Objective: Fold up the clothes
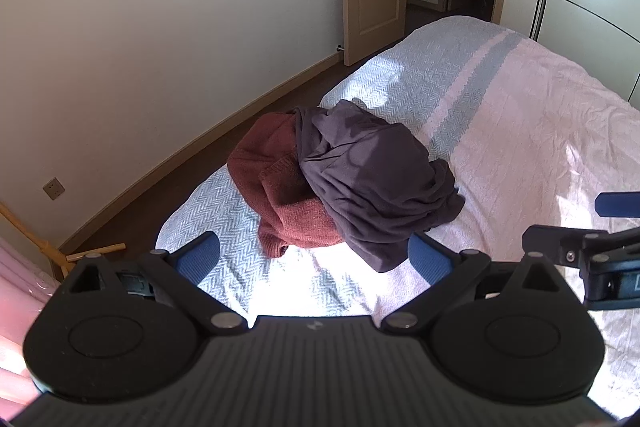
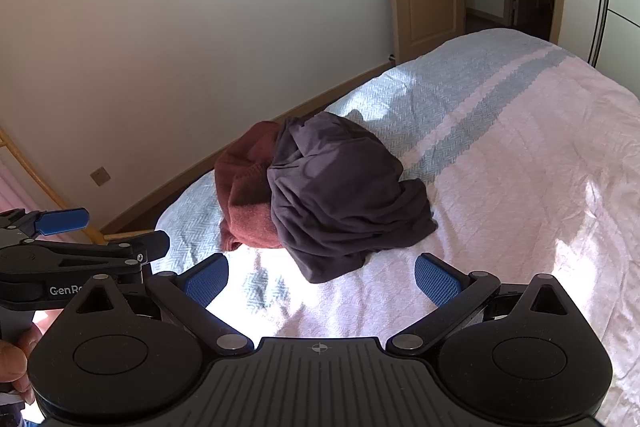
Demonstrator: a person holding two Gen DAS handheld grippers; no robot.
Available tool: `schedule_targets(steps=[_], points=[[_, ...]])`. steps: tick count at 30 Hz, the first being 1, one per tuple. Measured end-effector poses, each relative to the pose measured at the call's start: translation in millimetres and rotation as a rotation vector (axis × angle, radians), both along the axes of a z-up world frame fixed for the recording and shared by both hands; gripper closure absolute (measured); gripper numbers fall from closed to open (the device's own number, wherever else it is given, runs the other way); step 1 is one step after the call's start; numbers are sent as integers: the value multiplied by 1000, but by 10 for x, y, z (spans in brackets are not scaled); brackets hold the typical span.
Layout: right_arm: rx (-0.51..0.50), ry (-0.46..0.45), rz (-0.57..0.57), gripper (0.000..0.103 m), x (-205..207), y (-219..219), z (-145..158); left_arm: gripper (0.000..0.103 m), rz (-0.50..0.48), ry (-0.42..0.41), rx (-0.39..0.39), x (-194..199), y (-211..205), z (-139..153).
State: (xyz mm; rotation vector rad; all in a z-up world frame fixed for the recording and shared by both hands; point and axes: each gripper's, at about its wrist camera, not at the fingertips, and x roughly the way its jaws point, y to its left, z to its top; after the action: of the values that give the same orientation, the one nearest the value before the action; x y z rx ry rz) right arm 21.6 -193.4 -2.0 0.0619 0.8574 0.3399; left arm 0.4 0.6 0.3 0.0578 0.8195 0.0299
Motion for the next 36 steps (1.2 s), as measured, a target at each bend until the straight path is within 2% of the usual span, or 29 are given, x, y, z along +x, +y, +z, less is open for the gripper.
schedule_targets(steps=[4,8,13,36], points=[[8,-6,3,1,34,-12,41,4,8,-3,-32,16,49,-4],[8,-12,4,1,28,-8,8,4,7,13,-4,-10,-28,-40],[10,-19,2,1,-59,-9,-57,4,3,26,-11,36,-19,-66],[-2,18,13,1,49,-34,-112,4,2,34,19,89,-123,-76]])
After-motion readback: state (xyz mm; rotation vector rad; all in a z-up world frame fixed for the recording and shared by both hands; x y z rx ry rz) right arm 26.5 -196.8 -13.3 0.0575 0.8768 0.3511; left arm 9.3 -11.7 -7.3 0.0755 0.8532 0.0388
